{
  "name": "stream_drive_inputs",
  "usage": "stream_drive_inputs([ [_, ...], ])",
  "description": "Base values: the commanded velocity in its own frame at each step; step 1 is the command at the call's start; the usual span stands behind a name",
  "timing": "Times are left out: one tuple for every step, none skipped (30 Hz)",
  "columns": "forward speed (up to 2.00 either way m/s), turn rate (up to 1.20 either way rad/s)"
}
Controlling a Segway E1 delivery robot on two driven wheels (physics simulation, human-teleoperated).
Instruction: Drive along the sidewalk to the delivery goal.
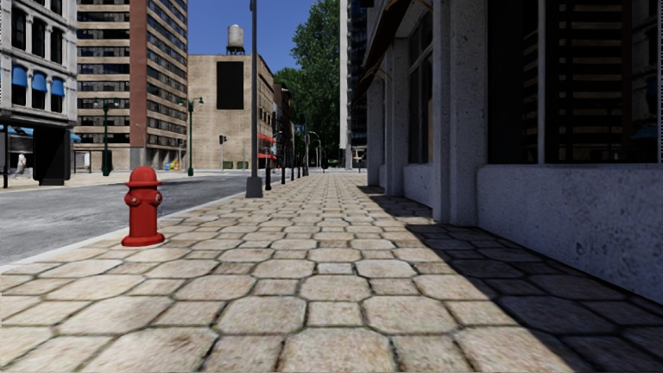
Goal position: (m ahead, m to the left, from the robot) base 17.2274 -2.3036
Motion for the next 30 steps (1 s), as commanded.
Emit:
stream_drive_inputs([
  [2.0,0.0],
  [2.0,0.0],
  [2.0,0.0],
  [2.0,0.0],
  [2.0,0.0],
  [2.0,0.0],
  [2.0,0.0],
  [2.0,0.0],
  [2.0,0.0],
  [2.0,0.0],
  [2.0,0.0],
  [2.0,0.0],
  [2.0,0.0],
  [2.0,0.0],
  [2.0,0.0],
  [2.0,0.0],
  [2.0,0.0],
  [2.0,0.0],
  [2.0,0.0],
  [2.0,0.0],
  [2.0,0.0],
  [2.0,0.0],
  [2.0,0.0],
  [2.0,0.0],
  [2.0,0.0],
  [2.0,0.0],
  [2.0,0.0],
  [2.0,0.0],
  [2.0,0.0],
  [2.0,0.0],
])
